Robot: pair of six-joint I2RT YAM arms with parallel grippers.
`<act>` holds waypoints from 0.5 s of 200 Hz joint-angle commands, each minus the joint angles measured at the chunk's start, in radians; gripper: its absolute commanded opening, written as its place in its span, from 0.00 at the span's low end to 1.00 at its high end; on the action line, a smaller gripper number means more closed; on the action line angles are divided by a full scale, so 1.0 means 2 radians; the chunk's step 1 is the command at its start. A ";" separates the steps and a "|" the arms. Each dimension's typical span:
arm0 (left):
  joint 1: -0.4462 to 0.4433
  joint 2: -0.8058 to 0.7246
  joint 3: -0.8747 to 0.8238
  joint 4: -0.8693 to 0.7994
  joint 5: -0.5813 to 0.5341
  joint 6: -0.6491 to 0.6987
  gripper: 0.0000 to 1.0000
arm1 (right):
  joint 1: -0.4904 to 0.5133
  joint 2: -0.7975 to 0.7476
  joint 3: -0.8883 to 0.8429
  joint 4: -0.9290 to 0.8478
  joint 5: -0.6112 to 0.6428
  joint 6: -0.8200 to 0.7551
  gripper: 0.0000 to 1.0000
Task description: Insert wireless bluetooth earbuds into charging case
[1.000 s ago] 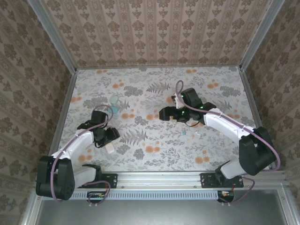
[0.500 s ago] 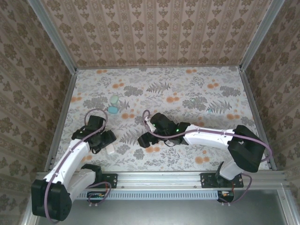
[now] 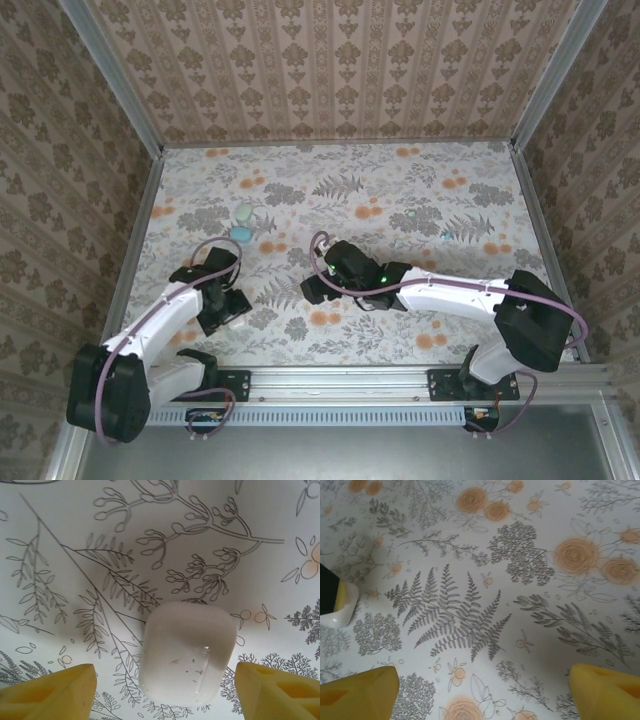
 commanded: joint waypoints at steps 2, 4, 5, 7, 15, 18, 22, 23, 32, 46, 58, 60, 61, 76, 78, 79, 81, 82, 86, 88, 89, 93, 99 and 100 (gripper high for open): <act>-0.013 0.025 0.018 0.004 -0.012 -0.016 0.71 | 0.000 -0.015 -0.012 -0.017 0.042 -0.005 0.90; -0.014 0.027 0.019 0.005 -0.012 -0.017 0.71 | 0.000 -0.016 -0.012 -0.017 0.042 -0.005 0.90; -0.015 0.027 0.019 0.005 -0.012 -0.018 0.70 | 0.000 -0.016 -0.012 -0.017 0.043 -0.005 0.90; -0.015 0.029 0.019 0.006 -0.012 -0.018 0.70 | -0.001 -0.016 -0.013 -0.017 0.044 -0.005 0.90; -0.018 0.037 0.020 0.010 -0.010 -0.018 0.68 | -0.001 -0.017 -0.014 -0.018 0.047 -0.004 0.90; -0.019 0.039 0.020 0.011 -0.010 -0.019 0.67 | -0.001 -0.018 -0.015 -0.018 0.049 -0.004 0.91; -0.021 0.042 0.021 0.011 -0.010 -0.019 0.66 | -0.001 -0.018 -0.016 -0.018 0.051 -0.004 0.91; -0.021 0.043 0.021 0.011 -0.010 -0.019 0.65 | -0.001 -0.019 -0.016 -0.018 0.052 -0.004 0.91; -0.024 0.049 0.023 0.010 -0.010 -0.020 0.62 | -0.001 -0.018 -0.017 -0.020 0.059 -0.001 0.91; -0.027 0.056 0.028 0.008 -0.013 -0.019 0.60 | -0.001 -0.020 -0.017 -0.025 0.068 -0.002 0.91; -0.030 0.059 0.032 0.008 -0.016 -0.019 0.55 | -0.002 -0.021 -0.019 -0.029 0.074 -0.002 0.92; -0.031 0.060 0.032 0.008 -0.016 -0.018 0.55 | -0.002 -0.021 -0.019 -0.029 0.075 -0.003 0.92; -0.031 0.060 0.032 0.008 -0.016 -0.018 0.55 | -0.002 -0.022 -0.019 -0.029 0.074 -0.002 0.92; -0.035 0.064 0.035 0.008 -0.016 -0.019 0.51 | -0.005 -0.027 -0.023 -0.030 0.082 -0.002 0.92; -0.035 0.064 0.036 0.009 -0.016 -0.018 0.50 | -0.006 -0.029 -0.025 -0.030 0.083 -0.001 0.92; -0.035 0.065 0.036 0.009 -0.016 -0.018 0.50 | -0.006 -0.029 -0.025 -0.030 0.083 -0.001 0.92; -0.036 0.066 0.037 0.009 -0.016 -0.019 0.49 | -0.007 -0.030 -0.026 -0.031 0.085 -0.001 0.92; -0.036 0.066 0.037 0.009 -0.015 -0.019 0.49 | -0.007 -0.031 -0.026 -0.031 0.086 0.000 0.92; -0.038 0.067 0.039 0.010 -0.015 -0.018 0.47 | -0.007 -0.033 -0.027 -0.030 0.089 0.000 0.92; -0.039 0.067 0.040 0.011 -0.015 -0.019 0.46 | -0.008 -0.034 -0.028 -0.031 0.091 0.000 0.92; -0.039 0.067 0.040 0.011 -0.014 -0.019 0.46 | -0.008 -0.036 -0.029 -0.032 0.093 0.001 0.92; -0.040 0.069 0.042 0.012 -0.012 -0.020 0.45 | -0.010 -0.039 -0.031 -0.033 0.098 0.002 0.92; -0.043 0.070 0.046 0.015 -0.006 -0.023 0.45 | -0.012 -0.043 -0.034 -0.034 0.103 0.006 0.92; -0.043 0.070 0.047 0.016 -0.005 -0.023 0.45 | -0.013 -0.044 -0.035 -0.035 0.105 0.007 0.92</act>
